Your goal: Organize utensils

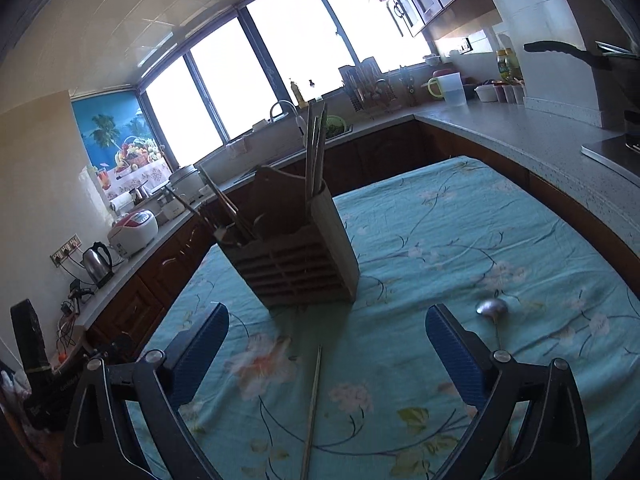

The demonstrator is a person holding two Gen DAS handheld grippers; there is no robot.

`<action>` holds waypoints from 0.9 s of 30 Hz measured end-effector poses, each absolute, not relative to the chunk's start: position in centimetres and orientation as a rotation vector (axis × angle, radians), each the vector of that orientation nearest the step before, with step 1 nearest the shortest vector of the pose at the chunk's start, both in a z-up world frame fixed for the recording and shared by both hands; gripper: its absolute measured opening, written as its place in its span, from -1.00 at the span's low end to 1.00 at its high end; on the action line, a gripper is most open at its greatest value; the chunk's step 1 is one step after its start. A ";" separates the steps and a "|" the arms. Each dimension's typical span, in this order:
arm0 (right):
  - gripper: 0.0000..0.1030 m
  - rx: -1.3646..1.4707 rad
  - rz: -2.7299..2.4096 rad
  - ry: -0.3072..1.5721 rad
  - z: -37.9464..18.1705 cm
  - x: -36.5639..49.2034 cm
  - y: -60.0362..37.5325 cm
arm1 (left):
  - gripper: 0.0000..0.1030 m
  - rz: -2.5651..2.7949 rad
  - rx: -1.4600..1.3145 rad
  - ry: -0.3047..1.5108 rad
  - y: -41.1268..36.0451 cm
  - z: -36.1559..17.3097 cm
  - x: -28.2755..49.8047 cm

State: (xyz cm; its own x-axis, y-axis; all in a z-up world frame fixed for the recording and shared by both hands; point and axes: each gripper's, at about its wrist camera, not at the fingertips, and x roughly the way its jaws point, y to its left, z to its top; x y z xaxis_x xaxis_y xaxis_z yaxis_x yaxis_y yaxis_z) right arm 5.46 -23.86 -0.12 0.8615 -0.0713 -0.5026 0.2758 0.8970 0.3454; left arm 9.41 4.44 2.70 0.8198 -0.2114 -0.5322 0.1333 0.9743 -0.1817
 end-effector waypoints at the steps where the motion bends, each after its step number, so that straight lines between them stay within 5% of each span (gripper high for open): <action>1: 0.94 0.410 -0.192 0.509 -0.4 4.9 -23.4 | 0.92 -0.180 -0.125 0.575 4.6 2.7 8.9; 17: 1.00 0.186 -0.219 0.280 6.6 -1.0 -18.6 | 0.99 -0.152 -0.053 0.392 7.7 5.5 0.4; 27: 1.00 0.096 -0.299 0.328 0.7 -1.5 -16.8 | 0.99 -0.115 -0.006 0.409 7.4 0.5 -0.8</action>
State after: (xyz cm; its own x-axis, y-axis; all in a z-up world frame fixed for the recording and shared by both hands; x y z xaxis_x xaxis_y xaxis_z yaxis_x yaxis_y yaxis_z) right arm -1.51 -16.75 0.69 0.9031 -0.2735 -0.3311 0.3044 0.9515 0.0442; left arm -0.85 7.39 0.49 0.9112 -0.1128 -0.3963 0.1104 0.9935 -0.0287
